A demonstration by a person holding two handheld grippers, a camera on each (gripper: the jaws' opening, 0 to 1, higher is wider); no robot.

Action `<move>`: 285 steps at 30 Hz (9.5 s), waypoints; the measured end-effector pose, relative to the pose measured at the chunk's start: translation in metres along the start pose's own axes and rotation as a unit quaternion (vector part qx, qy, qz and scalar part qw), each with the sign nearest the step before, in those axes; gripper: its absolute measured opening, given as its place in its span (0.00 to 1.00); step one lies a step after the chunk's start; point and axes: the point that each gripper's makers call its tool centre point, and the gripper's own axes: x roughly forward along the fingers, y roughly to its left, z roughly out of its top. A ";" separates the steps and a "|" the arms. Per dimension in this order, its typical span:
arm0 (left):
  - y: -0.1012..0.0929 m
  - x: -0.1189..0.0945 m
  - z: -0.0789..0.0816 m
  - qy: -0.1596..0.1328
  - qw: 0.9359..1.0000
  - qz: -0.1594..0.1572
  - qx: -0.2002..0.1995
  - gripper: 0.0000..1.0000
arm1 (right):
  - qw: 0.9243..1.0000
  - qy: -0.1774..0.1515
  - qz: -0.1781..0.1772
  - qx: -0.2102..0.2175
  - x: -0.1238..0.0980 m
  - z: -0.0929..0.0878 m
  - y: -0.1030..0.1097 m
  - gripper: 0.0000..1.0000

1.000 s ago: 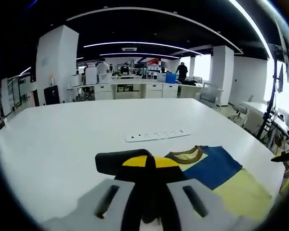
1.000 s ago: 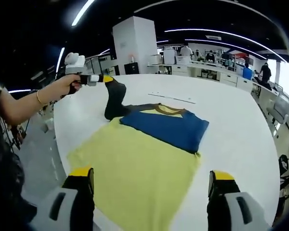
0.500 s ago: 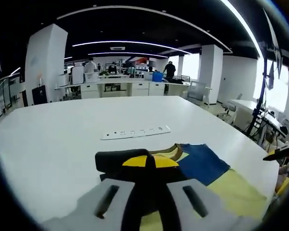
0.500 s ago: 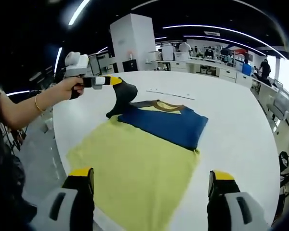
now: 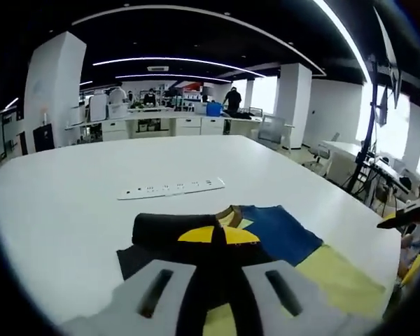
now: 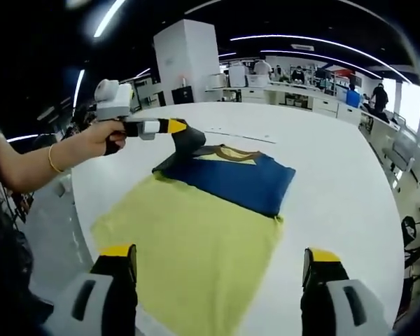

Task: Fold the garment on the visible template until the final outline fits inside the template.

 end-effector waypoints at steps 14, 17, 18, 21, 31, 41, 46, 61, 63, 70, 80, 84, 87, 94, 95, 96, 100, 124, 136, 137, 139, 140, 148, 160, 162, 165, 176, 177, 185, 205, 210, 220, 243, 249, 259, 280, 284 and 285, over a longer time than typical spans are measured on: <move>-0.054 0.014 -0.028 0.023 0.997 -0.064 0.023 0.00 | 1.000 0.012 -0.016 0.014 -0.004 -0.011 -0.011 0.99; -0.061 0.015 -0.034 0.030 0.997 -0.070 0.028 0.00 | 1.000 0.011 -0.017 0.018 -0.004 -0.012 -0.011 0.99; -0.063 0.016 -0.036 0.032 0.996 -0.071 0.030 0.00 | 1.000 0.012 -0.017 0.018 -0.004 -0.013 -0.011 0.99; -0.069 0.017 -0.041 0.037 0.996 -0.077 0.033 0.00 | 0.999 0.015 -0.019 0.021 -0.004 -0.015 -0.012 0.99; -0.095 0.021 -0.080 0.087 0.986 -0.135 0.049 0.06 | 0.999 0.013 -0.026 0.033 -0.004 -0.015 -0.017 0.99; -0.104 0.013 -0.089 0.096 0.981 -0.152 0.071 0.47 | 0.999 0.001 -0.024 0.041 -0.002 -0.007 -0.018 0.98; -0.096 0.008 -0.083 0.087 0.984 -0.135 0.076 0.77 | 0.998 -0.013 -0.018 0.051 0.003 0.006 -0.019 0.95; -0.047 -0.026 -0.078 0.087 0.988 -0.101 0.075 0.99 | 1.000 -0.004 0.011 0.020 0.034 0.032 -0.008 0.91; -0.043 -0.031 -0.076 0.084 0.989 -0.095 0.075 0.99 | 1.000 -0.004 0.014 0.016 0.039 0.036 -0.007 0.90; -0.034 -0.052 -0.078 0.085 0.990 -0.087 0.070 0.99 | 1.000 0.003 0.021 0.013 0.062 0.051 0.001 0.82; -0.016 -0.081 -0.077 0.084 0.991 -0.078 0.074 0.99 | 0.999 0.002 0.040 -0.001 0.092 0.064 0.014 0.73; -0.009 -0.094 -0.075 0.073 0.993 -0.065 0.071 0.99 | 0.999 0.002 0.044 -0.006 0.108 0.069 0.017 0.66; -0.003 -0.101 -0.080 0.073 0.993 -0.052 0.079 0.99 | 0.999 -0.001 0.045 -0.004 0.119 0.073 0.018 0.63; 0.000 -0.115 -0.091 0.080 0.992 -0.058 0.077 0.99 | 0.999 -0.011 0.039 -0.011 0.146 0.082 0.019 0.57; 0.000 -0.116 -0.092 0.079 0.992 -0.061 0.074 0.99 | 0.999 -0.012 0.038 -0.013 0.149 0.083 0.019 0.56; 0.000 -0.117 -0.093 0.079 0.992 -0.061 0.072 0.99 | 0.999 -0.013 0.036 -0.015 0.154 0.084 0.017 0.55; 0.001 -0.123 -0.096 0.083 0.992 -0.060 0.073 0.99 | 0.999 -0.019 0.029 -0.019 0.168 0.089 0.015 0.48; 0.035 -0.159 -0.096 0.077 0.994 -0.013 0.079 0.97 | 0.999 0.032 -0.021 -0.016 0.224 0.073 0.010 0.12; 0.036 -0.160 -0.091 0.070 0.994 -0.004 0.079 0.94 | 0.999 0.015 -0.042 0.015 0.209 0.079 -0.003 0.00; 0.035 -0.160 -0.091 0.070 0.994 -0.005 0.079 0.94 | 0.999 0.011 -0.044 0.014 0.205 0.080 -0.004 0.00; 0.034 -0.159 -0.091 0.070 0.994 -0.006 0.079 0.94 | 0.998 0.003 -0.053 0.015 0.195 0.082 -0.007 0.00; 0.034 -0.159 -0.091 0.070 0.994 -0.006 0.080 0.94 | 0.998 0.000 -0.056 0.019 0.190 0.082 -0.007 0.00; 0.030 -0.160 -0.089 0.065 0.995 -0.010 0.076 0.91 | 0.993 -0.037 -0.093 0.062 0.146 0.073 -0.023 0.00; 0.024 -0.162 -0.089 0.066 0.995 -0.019 0.076 0.91 | 0.984 -0.033 -0.138 0.106 0.108 0.030 -0.040 0.00; 0.025 -0.163 -0.090 0.067 0.995 -0.018 0.076 0.91 | 0.983 -0.027 -0.143 0.113 0.106 0.021 -0.041 0.00; 0.025 -0.164 -0.091 0.070 0.994 -0.018 0.076 0.92 | 0.980 -0.018 -0.152 0.123 0.103 0.009 -0.046 0.00; 0.027 -0.171 -0.097 0.079 0.994 -0.017 0.075 0.95 | 0.983 -0.012 -0.142 0.114 0.092 -0.007 -0.048 0.13; 0.027 -0.172 -0.097 0.079 0.994 -0.018 0.074 0.96 | 0.984 -0.016 -0.139 0.113 0.091 -0.006 -0.047 0.18; 0.016 -0.174 -0.102 0.085 0.994 -0.057 0.045 0.99 | 0.993 -0.012 -0.050 0.106 0.081 0.004 -0.017 0.57; -0.009 -0.191 -0.124 0.128 0.977 -0.140 0.103 0.98 | 0.995 0.039 0.086 -0.013 0.029 -0.018 0.039 1.00; -0.015 -0.196 -0.134 0.128 0.971 -0.164 0.114 0.94 | 0.993 0.055 0.100 -0.037 0.018 -0.035 0.044 0.98; -0.024 -0.210 -0.157 0.154 0.957 -0.207 0.135 0.75 | 0.984 0.108 0.121 -0.074 0.006 -0.081 0.051 0.89; -0.027 -0.221 -0.211 0.230 0.925 -0.229 0.197 0.53 | 0.967 0.168 0.097 -0.165 0.001 -0.129 0.032 0.54; -0.024 -0.221 -0.218 0.241 0.920 -0.223 0.216 0.50 | 0.959 0.179 0.098 -0.196 -0.001 -0.133 0.031 0.53; -0.021 -0.216 -0.218 0.244 0.923 -0.212 0.210 0.45 | 0.958 0.175 0.095 -0.207 0.000 -0.132 0.024 0.43; -0.017 -0.207 -0.213 0.247 0.929 -0.199 0.189 0.10 | 0.961 0.165 0.093 -0.202 0.002 -0.128 0.021 0.06; -0.016 -0.207 -0.213 0.248 0.933 -0.195 0.175 0.05 | 0.962 0.164 0.093 -0.196 0.001 -0.129 0.021 0.01; -0.016 -0.208 -0.213 0.249 0.933 -0.196 0.174 0.04 | 0.962 0.165 0.094 -0.195 0.001 -0.129 0.022 0.00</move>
